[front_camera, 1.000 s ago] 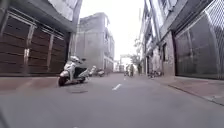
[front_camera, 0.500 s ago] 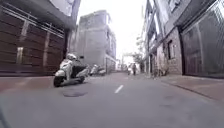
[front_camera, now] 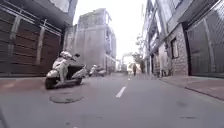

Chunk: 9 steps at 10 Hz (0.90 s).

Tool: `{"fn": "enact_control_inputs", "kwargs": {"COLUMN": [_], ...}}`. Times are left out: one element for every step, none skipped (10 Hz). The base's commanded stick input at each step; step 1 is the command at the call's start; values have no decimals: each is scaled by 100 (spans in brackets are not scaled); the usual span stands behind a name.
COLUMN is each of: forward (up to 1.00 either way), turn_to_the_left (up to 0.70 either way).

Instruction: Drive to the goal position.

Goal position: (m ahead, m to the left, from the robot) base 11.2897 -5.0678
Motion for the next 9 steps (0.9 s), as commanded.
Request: {"fn": "enact_control_inputs", "kwargs": {"forward": [100, 100, 100, 100, 100, 100, 100, 100, 100], "turn_to_the_left": [-15, -4, 0, 0, 0, 0, 0, 0, 0]}}
